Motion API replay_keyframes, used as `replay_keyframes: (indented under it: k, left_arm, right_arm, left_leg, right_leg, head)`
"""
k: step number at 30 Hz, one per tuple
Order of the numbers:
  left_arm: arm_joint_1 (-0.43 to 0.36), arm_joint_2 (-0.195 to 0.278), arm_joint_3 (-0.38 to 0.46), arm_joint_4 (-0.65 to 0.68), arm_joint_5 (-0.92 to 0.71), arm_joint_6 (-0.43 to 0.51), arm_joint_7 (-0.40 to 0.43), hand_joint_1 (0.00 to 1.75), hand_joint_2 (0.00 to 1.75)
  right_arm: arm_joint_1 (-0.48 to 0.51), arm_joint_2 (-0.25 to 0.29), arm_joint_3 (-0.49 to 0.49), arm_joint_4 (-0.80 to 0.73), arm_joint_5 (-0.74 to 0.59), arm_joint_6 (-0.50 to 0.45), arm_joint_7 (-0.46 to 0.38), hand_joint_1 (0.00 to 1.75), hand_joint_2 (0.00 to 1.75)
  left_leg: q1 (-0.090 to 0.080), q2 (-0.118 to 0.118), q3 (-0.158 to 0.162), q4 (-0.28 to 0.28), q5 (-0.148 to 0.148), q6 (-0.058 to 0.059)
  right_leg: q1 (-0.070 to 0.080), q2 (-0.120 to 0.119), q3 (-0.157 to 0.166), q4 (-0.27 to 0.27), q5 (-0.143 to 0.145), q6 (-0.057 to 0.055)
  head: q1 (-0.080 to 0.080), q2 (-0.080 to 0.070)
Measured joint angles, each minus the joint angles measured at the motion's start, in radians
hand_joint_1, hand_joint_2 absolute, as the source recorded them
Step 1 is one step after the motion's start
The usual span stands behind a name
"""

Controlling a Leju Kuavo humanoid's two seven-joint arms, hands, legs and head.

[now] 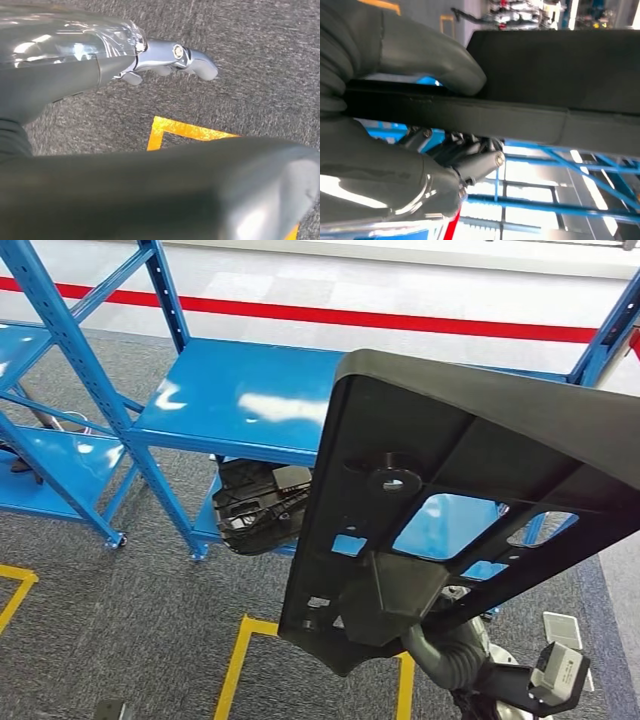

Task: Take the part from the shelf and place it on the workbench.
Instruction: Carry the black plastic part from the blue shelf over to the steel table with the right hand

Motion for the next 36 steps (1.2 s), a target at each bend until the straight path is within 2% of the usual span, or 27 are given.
replay_keyframes:
  k: [1, 2, 3, 5, 7, 8, 9, 10, 11, 12, 14, 16, 18, 19, 21, 22, 23, 24, 25, 26, 27, 29, 30, 31, 33, 34, 36]
  left_arm:
    - [0.0, 0.0, 0.001, 0.0, 0.002, -0.004, 0.001, 0.0, 1.75]
    - [0.001, 0.0, 0.001, 0.0, 0.003, -0.008, 0.002, 0.0, 1.75]
    - [0.003, 0.0, 0.002, 0.0, 0.004, -0.012, 0.002, 0.0, 1.75]
    - [0.003, -0.002, 0.003, 0.0, 0.005, -0.018, 0.003, 0.0, 1.75]
    - [-0.002, -0.003, 0.003, 0.001, 0.006, -0.022, 0.004, 0.0, 1.75]
    - [-0.004, -0.003, 0.003, 0.001, 0.007, -0.023, 0.004, 0.0, 1.75]
    - [-0.004, -0.003, 0.003, 0.001, 0.008, -0.024, 0.005, 0.0, 1.75]
    - [-0.003, -0.003, 0.004, 0.001, 0.009, -0.026, 0.006, 0.0, 1.75]
    - [-0.001, -0.003, 0.004, 0.001, 0.009, -0.029, 0.007, 0.0, 1.75]
    - [-0.001, -0.003, 0.004, 0.001, 0.009, -0.032, 0.01, 0.0, 1.75]
    - [-0.003, -0.003, 0.004, 0.001, 0.007, -0.039, 0.017, 0.0, 1.75]
    - [-0.005, -0.004, 0.004, 0.001, 0.005, -0.046, 0.03, 0.0, 1.75]
    - [-0.001, -0.004, 0.004, 0.001, 0.003, -0.056, 0.05, 0.0, 1.75]
    - [0.003, -0.006, 0.004, 0.001, 0.0, -0.06, 0.063, 0.0, 1.75]
    - [0.009, -0.009, 0.004, 0.001, -0.006, -0.067, 0.093, 0.0, 1.75]
    - [0.01, -0.012, 0.004, 0.001, -0.008, -0.07, 0.113, 0.0, 1.75]
    - [0.011, -0.015, 0.004, 0.001, -0.009, -0.072, 0.138, 0.0, 1.75]
    - [0.013, -0.018, 0.004, 0.002, -0.009, -0.073, 0.163, 0.0, 1.75]
    - [0.016, -0.021, 0.004, 0.002, -0.009, -0.074, 0.188, 0.0, 1.75]
    - [0.019, -0.025, 0.004, 0.002, -0.009, -0.074, 0.213, 0.0, 1.75]
    - [0.021, -0.028, 0.004, 0.003, -0.011, -0.074, 0.237, 0.0, 1.75]
    - [0.022, -0.035, 0.005, 0.003, -0.014, -0.072, 0.282, 0.0, 1.75]
    - [0.022, -0.039, 0.005, 0.003, -0.017, -0.069, 0.301, 0.0, 1.75]
    - [0.023, -0.041, 0.005, 0.003, -0.02, -0.067, 0.316, 0.0, 1.75]
    - [0.029, -0.047, 0.005, 0.003, -0.029, -0.065, 0.337, 0.0, 1.75]
    - [0.032, -0.05, 0.005, 0.004, -0.033, -0.066, 0.345, 0.0, 1.75]
    - [0.034, -0.058, 0.004, 0.005, -0.041, -0.069, 0.356, 0.0, 1.75]
  right_arm:
    - [0.0, 0.001, 0.0, 0.001, 0.0, 0.003, 0.0, 1.75, 1.75]
    - [0.0, 0.001, 0.0, 0.002, 0.0, 0.005, 0.001, 1.75, 1.75]
    - [-0.001, 0.001, 0.0, 0.002, 0.0, 0.006, 0.001, 1.75, 1.75]
    - [-0.002, 0.002, 0.0, 0.002, 0.001, 0.008, 0.0, 1.75, 1.75]
    - [0.001, 0.002, 0.0, 0.002, 0.003, 0.008, 0.0, 1.75, 1.75]
    - [0.003, 0.002, 0.0, 0.002, 0.005, 0.008, 0.0, 1.75, 1.75]
    - [0.005, 0.002, 0.0, 0.002, 0.008, 0.008, 0.0, 1.75, 1.75]
    - [0.006, 0.002, 0.0, 0.002, 0.011, 0.008, 0.0, 1.75, 1.75]
    - [0.006, 0.002, 0.0, 0.002, 0.015, 0.008, 0.001, 1.75, 1.75]
    - [0.007, 0.003, 0.001, 0.0, 0.021, 0.007, 0.002, 1.75, 1.75]
    - [0.008, 0.003, 0.001, -0.008, 0.03, 0.003, 0.006, 1.75, 1.75]
    - [0.014, 0.003, 0.001, -0.018, 0.04, -0.004, 0.009, 1.75, 1.75]
    - [0.023, 0.002, 0.001, -0.028, 0.052, -0.012, 0.009, 1.75, 1.75]
    - [0.026, 0.002, 0.002, -0.034, 0.057, -0.016, 0.01, 1.75, 1.75]
    - [0.034, -0.002, 0.001, -0.047, 0.063, -0.024, 0.008, 1.75, 1.75]
    - [0.041, -0.005, 0.0, -0.051, 0.064, -0.028, 0.008, 1.75, 1.75]
    - [0.049, -0.008, -0.001, -0.055, 0.064, -0.03, 0.008, 1.75, 1.75]
    - [0.056, -0.012, -0.002, -0.056, 0.064, -0.031, 0.009, 1.75, 1.75]
    - [0.063, -0.015, -0.002, -0.058, 0.064, -0.031, 0.01, 1.75, 1.75]
    - [0.068, -0.019, -0.003, -0.061, 0.064, -0.031, 0.012, 1.75, 1.75]
    - [0.072, -0.023, -0.004, -0.065, 0.064, -0.031, 0.015, 1.75, 1.75]
    - [0.079, -0.031, -0.005, -0.075, 0.064, -0.031, 0.02, 1.75, 1.75]
    - [0.084, -0.036, -0.006, -0.08, 0.064, -0.031, 0.023, 1.75, 1.75]
    - [0.09, -0.04, -0.007, -0.085, 0.063, -0.032, 0.026, 1.75, 1.75]
    - [0.104, -0.047, -0.008, -0.095, 0.063, -0.033, 0.035, 1.75, 1.75]
    - [0.109, -0.051, -0.008, -0.101, 0.064, -0.035, 0.039, 1.75, 1.75]
    - [0.12, -0.056, -0.008, -0.114, 0.064, -0.041, 0.045, 1.75, 1.75]
  left_leg:
    - [0.001, -0.01, -0.007, 0.003, 0.001, -0.005]
    - [0.002, -0.021, -0.012, 0.005, 0.002, -0.01]
    - [0.003, -0.02, -0.015, 0.006, 0.002, -0.015]
    - [0.003, 0.012, -0.031, 0.038, -0.022, -0.025]
    - [0.005, 0.054, -0.083, 0.146, -0.078, -0.037]
    - [0.008, 0.061, -0.116, 0.213, -0.104, -0.041]
    - [0.01, 0.064, -0.141, 0.263, -0.117, -0.044]
    - [0.012, 0.066, -0.152, 0.281, -0.112, -0.046]
    - [0.013, 0.069, -0.142, 0.258, -0.089, -0.046]
    - [0.013, 0.077, -0.115, 0.2, -0.052, -0.043]
    - [0.004, 0.123, -0.054, 0.07, 0.003, -0.032]
    - [-0.006, 0.155, -0.033, 0.016, 0.014, -0.019]
    - [-0.008, 0.139, -0.035, 0.009, 0.016, -0.009]
    - [-0.006, 0.129, -0.033, 0.003, 0.019, -0.002]
    - [0.0, 0.109, -0.029, -0.007, 0.027, 0.01]
    - [0.001, 0.098, -0.028, -0.008, 0.027, 0.013]
    - [0.001, 0.086, -0.029, -0.008, 0.028, 0.015]
    - [0.0, 0.073, -0.029, -0.007, 0.027, 0.016]
    - [0.0, 0.059, -0.028, -0.007, 0.027, 0.016]
    - [0.0, 0.046, -0.027, -0.006, 0.027, 0.016]
    - [0.0, 0.032, -0.025, -0.005, 0.026, 0.014]
    - [0.0, 0.005, -0.027, 0.003, 0.022, 0.009]
    - [0.0, -0.007, -0.031, 0.008, 0.021, 0.004]
    - [0.001, -0.018, -0.036, 0.011, 0.021, 0.0]
    - [0.003, -0.04, -0.042, 0.013, 0.023, -0.007]
    - [0.003, -0.037, -0.044, 0.016, 0.021, -0.011]
    - [0.002, -0.001, -0.066, 0.061, -0.008, -0.02]
  right_leg:
    - [0.0, 0.006, 0.003, -0.01, -0.005, -0.003]
    - [0.0, -0.002, 0.004, -0.015, -0.007, -0.007]
    - [0.0, -0.012, 0.004, -0.015, -0.006, -0.012]
    - [-0.003, -0.036, 0.006, -0.018, -0.006, -0.022]
    - [-0.004, -0.063, 0.007, -0.019, -0.008, -0.029]
    - [-0.003, -0.077, 0.007, -0.019, -0.009, -0.03]
    - [-0.003, -0.091, 0.007, -0.019, -0.01, -0.031]
    - [-0.003, -0.103, 0.008, -0.019, -0.011, -0.031]
    - [-0.003, -0.114, 0.01, -0.019, -0.013, -0.03]
    - [-0.003, -0.124, 0.013, -0.019, -0.015, -0.029]
    - [0.0, -0.143, 0.019, -0.019, -0.021, -0.023]
    - [0.004, -0.162, 0.022, -0.02, -0.024, -0.016]
    - [0.004, -0.183, 0.028, -0.023, -0.028, -0.006]
    - [0.003, -0.175, 0.03, -0.02, -0.035, -0.002]
    - [0.002, -0.126, 0.012, 0.033, -0.076, 0.003]
    - [0.001, -0.094, -0.012, 0.088, -0.107, 0.002]
    - [0.002, -0.076, -0.044, 0.153, -0.137, 0.001]
    - [0.002, -0.067, -0.071, 0.208, -0.155, 0.001]
    - [0.003, -0.063, -0.087, 0.235, -0.154, 0.002]
    - [0.003, -0.06, -0.087, 0.225, -0.133, 0.002]
    - [0.002, -0.054, -0.068, 0.177, -0.095, 0.003]
    - [-0.002, -0.015, -0.018, 0.051, -0.027, 0.003]
    - [-0.004, 0.004, -0.002, 0.009, -0.012, 0.002]
    - [-0.004, 0.017, 0.005, -0.009, -0.01, -0.001]
    - [-0.003, 0.006, 0.007, -0.012, -0.013, -0.01]
    - [-0.004, -0.005, 0.009, -0.013, -0.013, -0.015]
    - [-0.008, -0.032, 0.013, -0.016, -0.013, -0.025]
  head:
    - [0.0, 0.0]
    - [0.0, 0.0]
    - [0.0, 0.0]
    - [-0.001, 0.0]
    - [-0.001, 0.0]
    - [-0.001, 0.0]
    - [-0.001, 0.0]
    - [-0.001, 0.0]
    - [-0.001, 0.0]
    - [-0.001, 0.0]
    - [-0.001, 0.0]
    - [-0.001, 0.0]
    - [-0.001, 0.0]
    - [0.0, 0.0]
    - [0.001, 0.0]
    - [0.001, 0.0]
    - [0.001, 0.0]
    - [0.001, 0.0]
    - [0.001, 0.0]
    - [0.001, 0.0]
    - [0.001, 0.0]
    - [0.001, 0.0]
    - [0.001, 0.0]
    - [0.001, 0.0]
    - [0.001, 0.0]
    - [0.0, 0.0]
    - [-0.001, 0.0]
